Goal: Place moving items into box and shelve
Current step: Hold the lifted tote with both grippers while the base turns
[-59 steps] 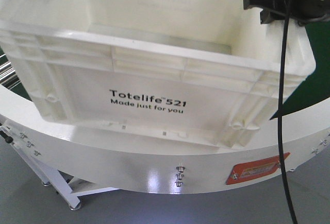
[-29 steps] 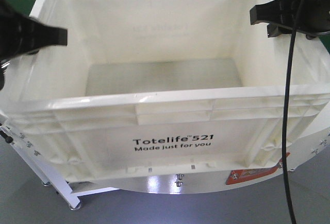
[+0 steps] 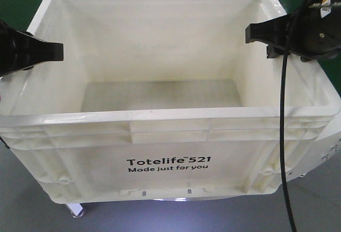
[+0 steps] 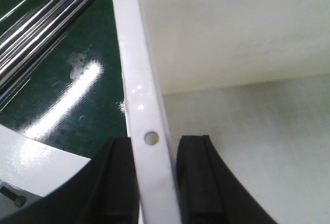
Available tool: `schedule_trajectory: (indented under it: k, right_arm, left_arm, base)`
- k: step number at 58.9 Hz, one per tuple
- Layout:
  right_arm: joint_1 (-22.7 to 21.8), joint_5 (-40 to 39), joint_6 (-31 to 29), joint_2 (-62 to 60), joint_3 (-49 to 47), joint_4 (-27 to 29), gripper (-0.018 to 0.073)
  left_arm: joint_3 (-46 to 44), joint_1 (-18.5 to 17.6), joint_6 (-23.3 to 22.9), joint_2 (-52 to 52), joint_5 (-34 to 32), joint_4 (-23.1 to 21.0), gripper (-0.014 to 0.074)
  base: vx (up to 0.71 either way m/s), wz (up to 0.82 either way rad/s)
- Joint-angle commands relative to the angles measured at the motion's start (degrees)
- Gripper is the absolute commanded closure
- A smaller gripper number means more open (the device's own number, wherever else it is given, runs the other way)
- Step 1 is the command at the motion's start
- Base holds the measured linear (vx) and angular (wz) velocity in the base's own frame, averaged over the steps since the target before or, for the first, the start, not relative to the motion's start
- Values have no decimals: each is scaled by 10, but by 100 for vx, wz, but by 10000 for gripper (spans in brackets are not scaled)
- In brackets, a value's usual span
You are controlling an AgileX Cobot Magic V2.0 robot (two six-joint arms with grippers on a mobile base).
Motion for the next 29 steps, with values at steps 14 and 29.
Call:
schedule_trajectory:
  k: [14,29]
  right_arm:
    - [5,-87,17,-20,-1,-59,439]
    - [5,-98,11,-23,-1,-65,439]
  left_arm:
    - [-24,-8,0,-19,-90,21,470]
    - [-24,-7,-36,-19,-84,29,470]
  base:
    - [0,0]
    - [0,0]
